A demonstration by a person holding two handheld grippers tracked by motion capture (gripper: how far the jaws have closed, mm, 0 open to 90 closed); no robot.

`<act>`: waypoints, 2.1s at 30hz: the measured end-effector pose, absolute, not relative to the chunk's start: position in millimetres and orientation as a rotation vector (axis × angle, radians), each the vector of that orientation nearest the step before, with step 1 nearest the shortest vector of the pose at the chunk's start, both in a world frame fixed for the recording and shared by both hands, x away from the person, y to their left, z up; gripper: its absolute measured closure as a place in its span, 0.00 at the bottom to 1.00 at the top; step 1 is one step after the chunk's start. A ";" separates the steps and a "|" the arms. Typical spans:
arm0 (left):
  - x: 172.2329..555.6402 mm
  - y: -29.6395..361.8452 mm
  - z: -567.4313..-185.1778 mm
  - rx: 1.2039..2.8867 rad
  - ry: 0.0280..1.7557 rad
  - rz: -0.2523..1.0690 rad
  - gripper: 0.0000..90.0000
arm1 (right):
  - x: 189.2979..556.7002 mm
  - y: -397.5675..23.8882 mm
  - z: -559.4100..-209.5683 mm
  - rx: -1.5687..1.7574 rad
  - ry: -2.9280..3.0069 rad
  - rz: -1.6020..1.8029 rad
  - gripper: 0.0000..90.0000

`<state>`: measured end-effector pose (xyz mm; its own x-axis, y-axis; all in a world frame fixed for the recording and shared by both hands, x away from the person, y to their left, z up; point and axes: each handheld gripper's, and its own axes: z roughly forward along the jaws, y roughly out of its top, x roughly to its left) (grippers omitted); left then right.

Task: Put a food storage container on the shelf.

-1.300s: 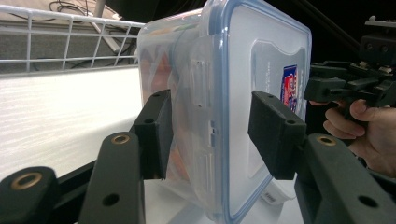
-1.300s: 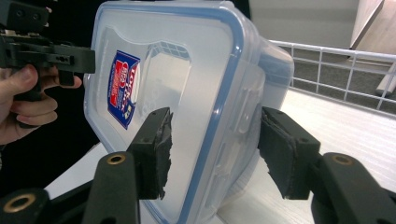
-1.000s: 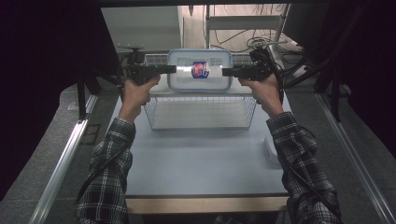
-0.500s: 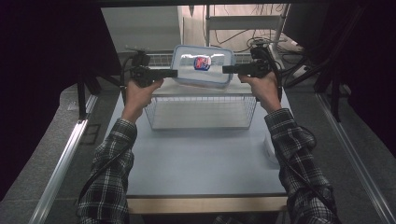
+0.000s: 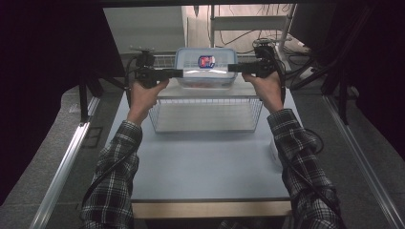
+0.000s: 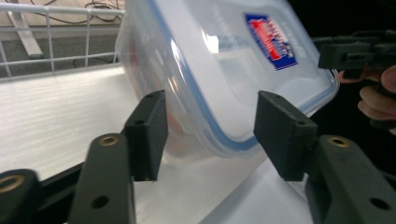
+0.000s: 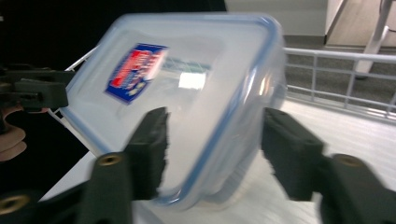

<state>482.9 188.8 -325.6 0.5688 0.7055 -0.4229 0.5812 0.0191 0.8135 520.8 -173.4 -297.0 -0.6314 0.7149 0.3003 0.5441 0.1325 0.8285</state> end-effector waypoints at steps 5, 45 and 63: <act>484.0 187.1 -322.0 1.658 1.111 0.167 0.46 | 523.8 -165.5 -294.7 1.247 2.205 1.459 0.56; 385.4 174.3 -360.1 1.809 0.814 0.365 0.14 | 440.4 -182.3 -333.1 0.874 2.236 1.444 0.15; 339.3 165.9 -409.5 1.874 0.822 0.373 0.12 | 394.0 -189.4 -363.6 0.769 2.281 1.424 0.06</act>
<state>339.3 165.9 -409.5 0.7201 0.6859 -0.1048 0.3731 -0.2554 0.8919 394.0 -189.4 -363.6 -0.7944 0.6073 -0.0042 0.2631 0.3504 0.8989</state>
